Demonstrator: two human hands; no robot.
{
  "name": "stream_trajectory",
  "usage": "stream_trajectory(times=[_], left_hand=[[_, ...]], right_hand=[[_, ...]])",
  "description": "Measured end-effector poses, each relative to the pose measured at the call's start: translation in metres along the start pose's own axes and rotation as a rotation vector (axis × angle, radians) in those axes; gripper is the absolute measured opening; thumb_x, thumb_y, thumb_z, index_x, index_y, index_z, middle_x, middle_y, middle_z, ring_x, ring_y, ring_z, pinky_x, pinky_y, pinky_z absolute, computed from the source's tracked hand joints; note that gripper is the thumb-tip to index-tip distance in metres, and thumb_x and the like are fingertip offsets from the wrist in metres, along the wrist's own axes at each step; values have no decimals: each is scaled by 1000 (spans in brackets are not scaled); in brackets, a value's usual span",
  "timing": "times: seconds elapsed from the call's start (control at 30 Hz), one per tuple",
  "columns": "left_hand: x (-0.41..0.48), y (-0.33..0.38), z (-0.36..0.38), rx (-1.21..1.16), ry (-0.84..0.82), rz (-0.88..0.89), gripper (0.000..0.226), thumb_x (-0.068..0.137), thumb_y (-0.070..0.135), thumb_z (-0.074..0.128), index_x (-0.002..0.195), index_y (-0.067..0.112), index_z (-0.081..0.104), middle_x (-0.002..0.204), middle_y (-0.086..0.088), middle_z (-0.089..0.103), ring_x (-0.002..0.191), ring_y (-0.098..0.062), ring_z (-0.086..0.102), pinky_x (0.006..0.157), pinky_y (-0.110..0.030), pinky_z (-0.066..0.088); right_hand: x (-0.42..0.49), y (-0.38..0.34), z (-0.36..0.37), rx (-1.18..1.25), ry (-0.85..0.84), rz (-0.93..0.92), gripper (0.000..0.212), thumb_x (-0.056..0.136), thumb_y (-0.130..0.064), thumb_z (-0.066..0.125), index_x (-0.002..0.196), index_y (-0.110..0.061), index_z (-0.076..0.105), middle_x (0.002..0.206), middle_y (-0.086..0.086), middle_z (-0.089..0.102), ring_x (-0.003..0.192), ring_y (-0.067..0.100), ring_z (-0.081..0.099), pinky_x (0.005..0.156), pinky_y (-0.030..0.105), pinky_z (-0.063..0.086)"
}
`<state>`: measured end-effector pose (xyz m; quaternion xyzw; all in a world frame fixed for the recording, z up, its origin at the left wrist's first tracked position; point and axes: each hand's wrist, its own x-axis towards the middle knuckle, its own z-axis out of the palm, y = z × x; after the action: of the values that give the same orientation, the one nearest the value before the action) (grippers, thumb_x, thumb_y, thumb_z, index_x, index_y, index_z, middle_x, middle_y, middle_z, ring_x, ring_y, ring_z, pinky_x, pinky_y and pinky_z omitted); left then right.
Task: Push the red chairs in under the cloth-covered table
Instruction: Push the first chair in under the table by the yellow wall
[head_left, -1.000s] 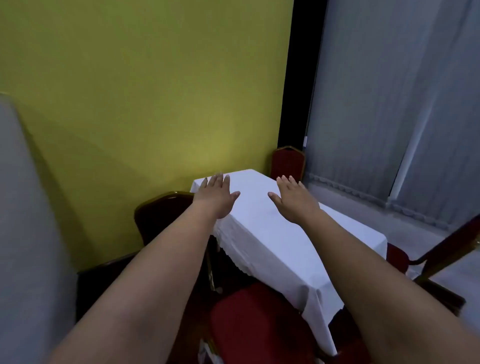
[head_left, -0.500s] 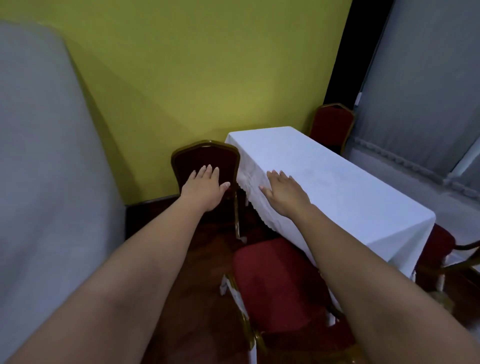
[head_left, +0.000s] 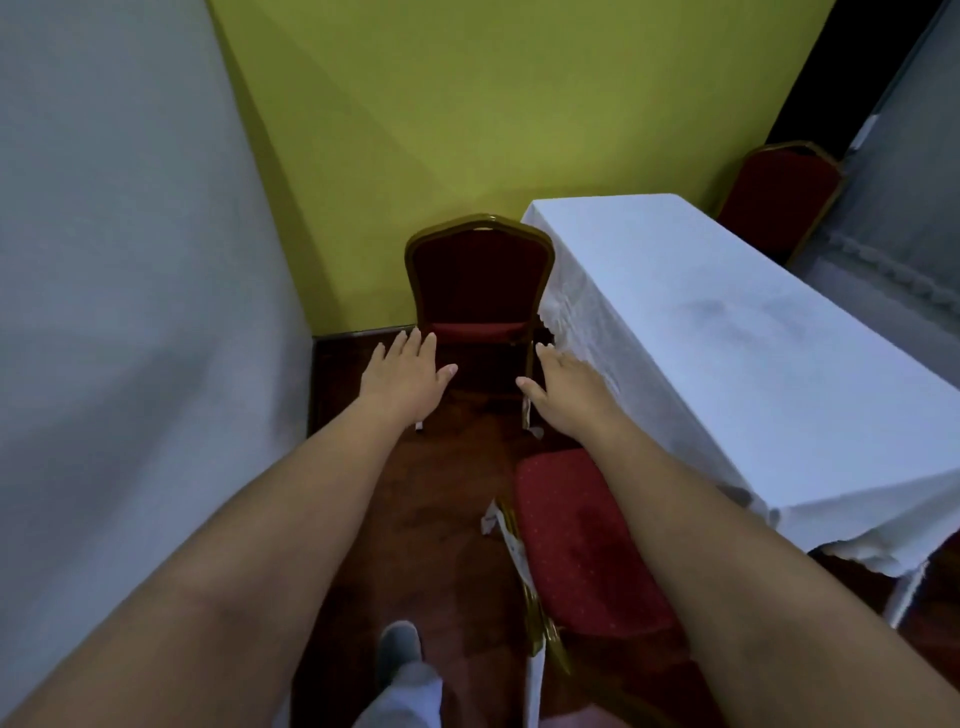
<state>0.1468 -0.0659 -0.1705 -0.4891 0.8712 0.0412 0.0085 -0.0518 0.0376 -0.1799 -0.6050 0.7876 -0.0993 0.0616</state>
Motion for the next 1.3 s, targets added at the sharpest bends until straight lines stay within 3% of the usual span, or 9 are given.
stream_trajectory(times=[0.17, 0.5, 0.83, 1.03, 1.3], left_hand=[[54, -32, 20, -27, -1, -23, 66, 101, 51, 21, 155, 13, 11, 162, -10, 8, 150, -25, 4, 121, -45, 7], [180, -101, 29, -63, -19, -2, 66, 101, 50, 27, 154, 15, 11, 162, -12, 7, 149, -27, 7, 120, -47, 10], [298, -104, 31, -132, -29, 75, 67, 101, 48, 32, 155, 14, 10, 162, -13, 7, 149, -27, 9, 119, -43, 10], [374, -102, 29, -161, -1, 89, 70, 101, 49, 32, 155, 15, 3, 162, -11, 2, 149, -26, 5, 119, -39, 10], [473, -91, 26, -177, -18, 106, 75, 99, 53, 33, 155, 15, 0, 163, -9, 0, 150, -23, 1, 120, -38, 4]], right_hand=[[58, -4, 27, 23, -17, 22, 68, 99, -49, 39, 152, -12, 19, 157, 11, 25, 143, 28, 27, 115, 46, 27], [196, -18, 54, 82, -12, 104, 72, 97, -49, 43, 152, -12, 16, 159, 11, 21, 145, 29, 23, 116, 44, 26], [301, 15, 65, 100, 44, 193, 68, 95, -48, 47, 149, -14, 23, 153, 9, 34, 140, 26, 33, 111, 44, 33], [380, 41, 63, 111, 112, 242, 77, 97, -47, 47, 154, -12, 9, 161, 8, 13, 148, 24, 12, 119, 42, 20], [477, 85, 52, 29, 153, 176, 84, 94, -53, 46, 153, -7, 9, 161, 12, 12, 148, 27, 9, 120, 39, 11]])
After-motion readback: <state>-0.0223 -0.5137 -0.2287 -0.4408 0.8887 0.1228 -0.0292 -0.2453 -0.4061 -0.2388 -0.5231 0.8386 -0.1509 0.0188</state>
